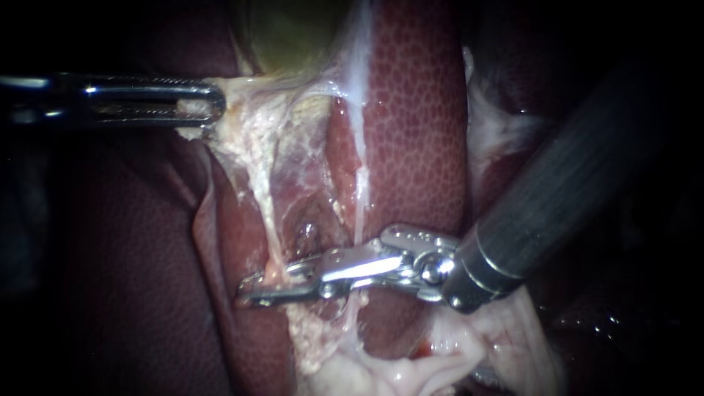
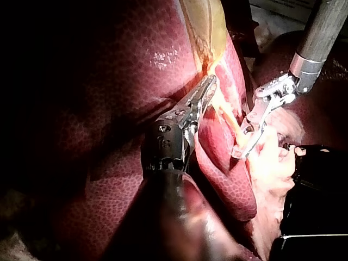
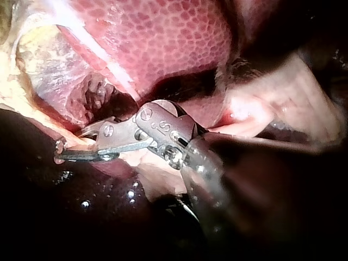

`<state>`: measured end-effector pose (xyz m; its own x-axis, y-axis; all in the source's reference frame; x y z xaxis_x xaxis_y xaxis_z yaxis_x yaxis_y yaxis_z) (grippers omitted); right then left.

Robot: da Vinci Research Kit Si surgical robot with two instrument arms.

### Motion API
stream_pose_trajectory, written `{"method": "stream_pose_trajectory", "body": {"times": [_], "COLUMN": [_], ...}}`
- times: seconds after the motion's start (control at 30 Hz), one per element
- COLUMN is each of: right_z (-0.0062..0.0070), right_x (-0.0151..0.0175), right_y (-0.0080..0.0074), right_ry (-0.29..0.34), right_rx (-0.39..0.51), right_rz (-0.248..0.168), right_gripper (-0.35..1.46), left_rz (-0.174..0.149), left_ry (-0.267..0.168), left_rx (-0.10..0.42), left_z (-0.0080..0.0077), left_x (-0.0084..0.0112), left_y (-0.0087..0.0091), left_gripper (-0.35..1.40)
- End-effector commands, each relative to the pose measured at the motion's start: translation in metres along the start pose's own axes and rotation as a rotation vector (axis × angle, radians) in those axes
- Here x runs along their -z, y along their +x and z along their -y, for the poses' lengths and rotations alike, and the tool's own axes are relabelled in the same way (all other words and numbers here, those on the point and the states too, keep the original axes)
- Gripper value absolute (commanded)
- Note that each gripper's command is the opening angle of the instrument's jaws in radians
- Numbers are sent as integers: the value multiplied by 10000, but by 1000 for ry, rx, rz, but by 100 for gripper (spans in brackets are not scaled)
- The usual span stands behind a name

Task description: Going back first clip left tube

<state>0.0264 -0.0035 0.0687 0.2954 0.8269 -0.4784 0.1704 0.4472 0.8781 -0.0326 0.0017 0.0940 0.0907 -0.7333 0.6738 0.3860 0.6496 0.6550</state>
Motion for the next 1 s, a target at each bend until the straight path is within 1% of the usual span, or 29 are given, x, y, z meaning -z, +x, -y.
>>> {"method": "stream_pose_trajectory", "body": {"times": [0.03,0.23,0.3,0.37,0.4,0.43,0.47,0.5,0.57,0.63,0.83,1.0], "right_z": [0,2,2,3,3,3,3,2,-1,-1,-2,-7], "right_x": [0,-2,-2,-4,-5,-8,-11,-15,-24,-28,-30,-27], "right_y": [0,1,1,-1,-2,-3,-3,-3,-1,0,2,1], "right_ry": [0,3,17,47,60,68,73,78,76,78,82,79], "right_rx": [0,0,-1,0,2,4,5,6,25,26,61,84], "right_rz": [0,2,5,-6,-19,-34,-44,-51,-81,-93,-91,-92], "right_gripper": [-35,-35,-35,-32,-17,8,25,39,54,58,60,60], "left_rz": [0,0,0,0,0,0,0,0,0,0,0,0], "left_ry": [0,0,0,0,0,1,1,1,1,1,1,1], "left_rx": [-1,-1,-1,-1,-1,-1,-1,-1,-1,-1,-1,-1], "left_z": [0,0,0,0,0,0,0,0,0,1,2,2], "left_x": [0,0,0,0,0,0,0,0,0,1,1,1], "left_y": [0,0,0,0,0,0,0,0,0,0,0,0], "left_gripper": [-35,-35,-35,-35,-35,-35,-35,-35,-35,-35,-35,-35]}}
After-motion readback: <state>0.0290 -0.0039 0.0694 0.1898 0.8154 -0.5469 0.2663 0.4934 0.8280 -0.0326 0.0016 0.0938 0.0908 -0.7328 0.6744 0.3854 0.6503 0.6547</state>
